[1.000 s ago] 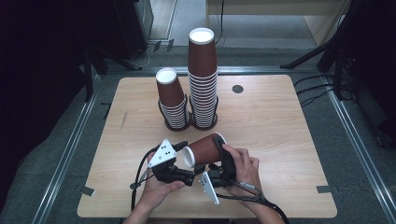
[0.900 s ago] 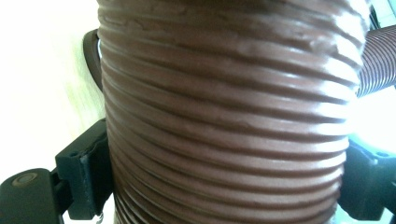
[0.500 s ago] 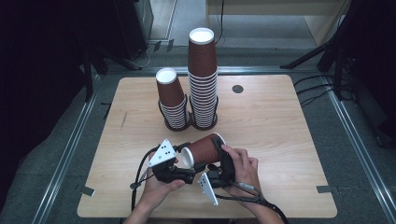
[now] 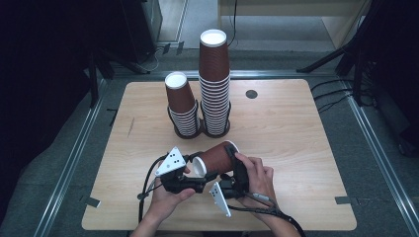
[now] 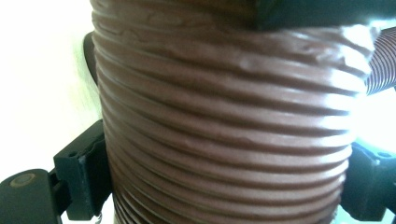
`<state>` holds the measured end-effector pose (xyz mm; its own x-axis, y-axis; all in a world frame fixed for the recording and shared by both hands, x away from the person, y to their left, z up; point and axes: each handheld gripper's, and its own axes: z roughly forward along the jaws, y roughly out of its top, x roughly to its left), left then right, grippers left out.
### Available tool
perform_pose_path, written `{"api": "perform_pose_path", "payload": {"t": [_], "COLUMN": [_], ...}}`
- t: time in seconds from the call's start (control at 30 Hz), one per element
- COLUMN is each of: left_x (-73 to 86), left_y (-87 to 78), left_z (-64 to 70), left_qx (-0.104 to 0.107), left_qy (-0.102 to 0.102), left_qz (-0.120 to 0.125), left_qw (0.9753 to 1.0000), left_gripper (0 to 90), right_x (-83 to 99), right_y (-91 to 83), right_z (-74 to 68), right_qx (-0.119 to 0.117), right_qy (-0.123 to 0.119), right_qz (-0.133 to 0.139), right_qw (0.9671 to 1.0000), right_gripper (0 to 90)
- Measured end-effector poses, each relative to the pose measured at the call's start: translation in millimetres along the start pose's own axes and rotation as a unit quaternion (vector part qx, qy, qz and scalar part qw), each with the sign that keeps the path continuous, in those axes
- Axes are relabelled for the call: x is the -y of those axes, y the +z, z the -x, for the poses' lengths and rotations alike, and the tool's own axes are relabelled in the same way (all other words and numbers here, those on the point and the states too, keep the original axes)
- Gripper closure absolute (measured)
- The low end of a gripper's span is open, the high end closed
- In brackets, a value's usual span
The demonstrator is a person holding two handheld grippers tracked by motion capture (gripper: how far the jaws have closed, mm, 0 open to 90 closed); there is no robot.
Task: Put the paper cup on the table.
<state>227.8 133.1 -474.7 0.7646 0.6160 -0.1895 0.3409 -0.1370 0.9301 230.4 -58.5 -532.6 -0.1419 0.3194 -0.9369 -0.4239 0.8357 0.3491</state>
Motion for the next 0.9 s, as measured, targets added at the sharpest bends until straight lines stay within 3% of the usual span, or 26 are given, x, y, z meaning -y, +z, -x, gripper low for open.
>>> {"api": "perform_pose_path", "payload": {"t": [0.2,0.3,0.5,0.9], "left_x": [0.1,-0.3,-1.2,-3.1], "left_y": [0.1,-0.9,-4.2,-8.7], "left_z": [-0.3,-0.7,-3.8,-6.7], "left_qx": [-0.002,-0.002,-0.003,-0.009], "left_qy": [0.003,0.001,-0.002,0.000], "left_qz": [-0.002,-0.001,0.001,0.008], "left_qw": [1.0000,1.0000,1.0000,0.9999], "left_gripper": [22.6,22.8,22.9,23.2], "right_x": [0.1,-0.1,-0.5,2.2], "right_y": [-0.1,-0.3,-1.9,-3.8], "right_z": [0.3,1.5,2.5,4.6], "right_qx": [-0.008,-0.020,-0.026,-0.025], "right_qy": [0.007,0.017,0.032,0.024], "right_qz": [-0.004,-0.006,0.005,0.011], "right_qw": [0.9999,0.9996,0.9991,0.9993], "right_gripper": [6.5,0.0,0.0,0.0]}}
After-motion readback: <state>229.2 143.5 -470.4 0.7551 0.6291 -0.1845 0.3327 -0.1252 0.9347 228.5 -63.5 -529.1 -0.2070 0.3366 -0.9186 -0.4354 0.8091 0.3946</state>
